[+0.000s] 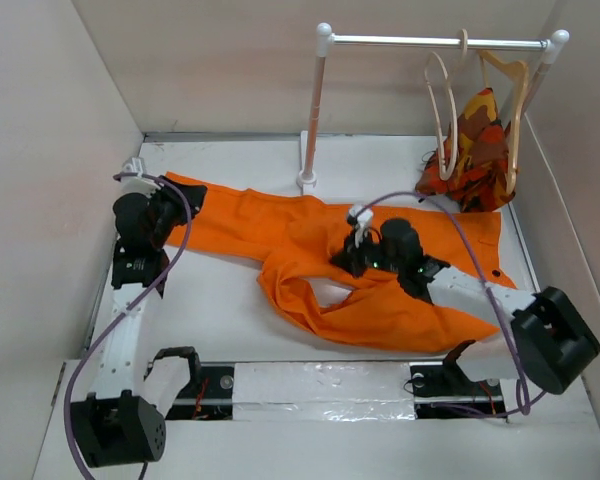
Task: Place the trousers on the hanger
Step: Flatten out the trousers at the center of the board.
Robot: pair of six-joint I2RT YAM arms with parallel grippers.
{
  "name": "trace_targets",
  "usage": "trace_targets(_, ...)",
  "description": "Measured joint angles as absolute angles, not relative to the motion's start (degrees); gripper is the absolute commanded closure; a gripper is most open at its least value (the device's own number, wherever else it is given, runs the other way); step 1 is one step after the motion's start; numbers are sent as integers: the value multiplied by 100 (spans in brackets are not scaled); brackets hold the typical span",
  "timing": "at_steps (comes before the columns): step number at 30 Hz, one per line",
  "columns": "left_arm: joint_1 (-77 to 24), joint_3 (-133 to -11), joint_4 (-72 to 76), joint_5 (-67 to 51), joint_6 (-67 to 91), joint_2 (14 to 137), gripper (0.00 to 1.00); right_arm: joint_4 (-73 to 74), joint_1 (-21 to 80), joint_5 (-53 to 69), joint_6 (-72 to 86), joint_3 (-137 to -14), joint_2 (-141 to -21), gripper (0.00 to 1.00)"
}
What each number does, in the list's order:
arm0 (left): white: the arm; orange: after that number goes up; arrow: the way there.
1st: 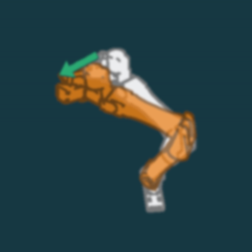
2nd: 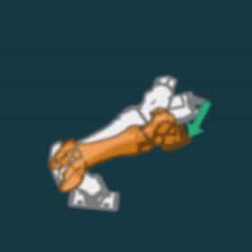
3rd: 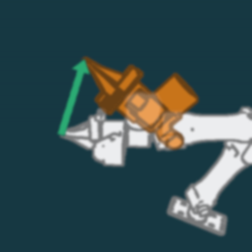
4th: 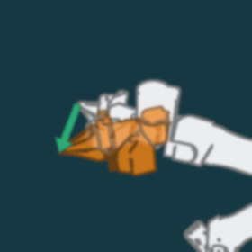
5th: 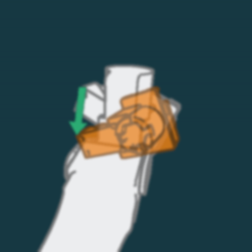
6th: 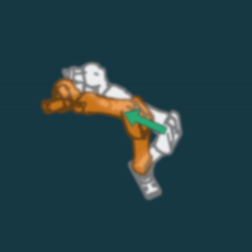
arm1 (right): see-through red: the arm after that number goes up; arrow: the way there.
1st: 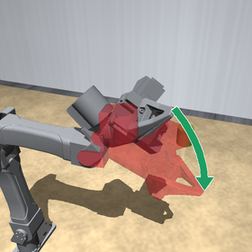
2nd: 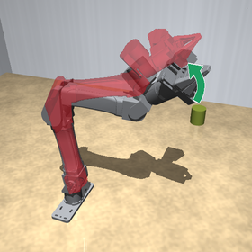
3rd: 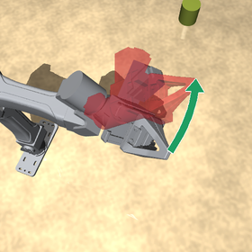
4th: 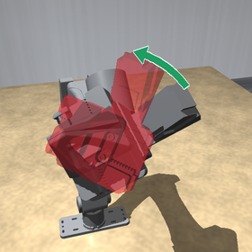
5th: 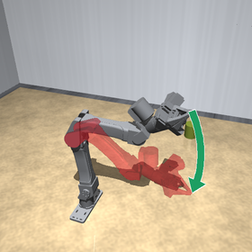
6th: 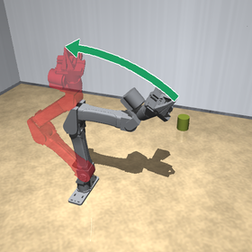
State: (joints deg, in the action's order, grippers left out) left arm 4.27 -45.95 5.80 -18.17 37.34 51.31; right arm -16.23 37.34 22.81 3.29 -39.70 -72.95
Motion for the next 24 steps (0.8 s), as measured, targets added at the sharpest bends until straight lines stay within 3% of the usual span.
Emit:
trace_targets(5, -401, -4097, 753, -1699, 3883, 5728, 76, -1260, 3597, 2158, 589, -2324, -7638, 100)
trace_targets(14, -2499, -4086, 1100, -847, 3756, 7516, 63, -961, 3509, 1791, 569, -2307, -6772, 100)
trace_targets(21, -3120, -4956, 954, -569, 3374, 8799, 65, -1114, 3339, 1802, 582, -2132, -7100, 100)
trace_targets(24, -3356, -4899, 963, -451, 3354, 8707, 67, -1118, 3361, 1850, 626, -2224, -7107, 100)
